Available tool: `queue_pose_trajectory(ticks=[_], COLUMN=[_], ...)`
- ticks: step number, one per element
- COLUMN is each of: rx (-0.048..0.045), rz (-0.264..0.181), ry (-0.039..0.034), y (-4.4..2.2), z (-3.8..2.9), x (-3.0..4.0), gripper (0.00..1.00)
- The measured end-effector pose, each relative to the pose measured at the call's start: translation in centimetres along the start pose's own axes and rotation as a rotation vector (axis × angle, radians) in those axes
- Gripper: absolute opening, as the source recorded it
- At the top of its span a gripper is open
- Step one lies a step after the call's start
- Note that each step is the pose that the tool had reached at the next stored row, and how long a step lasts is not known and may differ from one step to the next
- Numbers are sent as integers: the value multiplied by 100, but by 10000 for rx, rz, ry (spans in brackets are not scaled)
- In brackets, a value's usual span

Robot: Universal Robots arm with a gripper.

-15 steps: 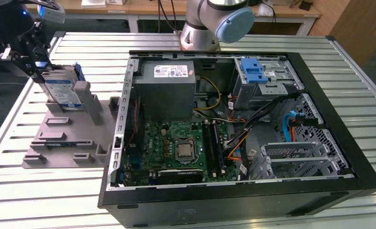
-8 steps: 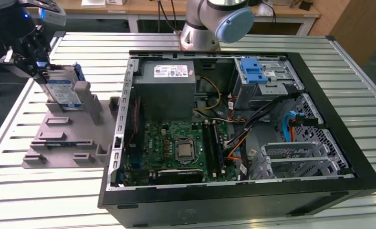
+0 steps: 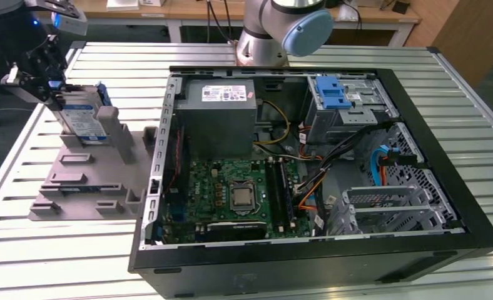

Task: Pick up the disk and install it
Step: 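Pick up the disk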

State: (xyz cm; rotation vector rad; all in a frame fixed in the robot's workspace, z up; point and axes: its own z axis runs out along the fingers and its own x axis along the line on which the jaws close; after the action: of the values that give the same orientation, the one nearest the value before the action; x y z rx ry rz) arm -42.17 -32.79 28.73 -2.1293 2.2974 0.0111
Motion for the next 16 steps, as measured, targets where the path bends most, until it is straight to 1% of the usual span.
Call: queue_pose_trajectory(ticks=[6,7,16], rx=[2,1,1], rz=[0,0,0], ry=[-1,0,-1], y=[0,0,0], z=[3,3,4], x=[0,0,0], gripper=[46,39,36])
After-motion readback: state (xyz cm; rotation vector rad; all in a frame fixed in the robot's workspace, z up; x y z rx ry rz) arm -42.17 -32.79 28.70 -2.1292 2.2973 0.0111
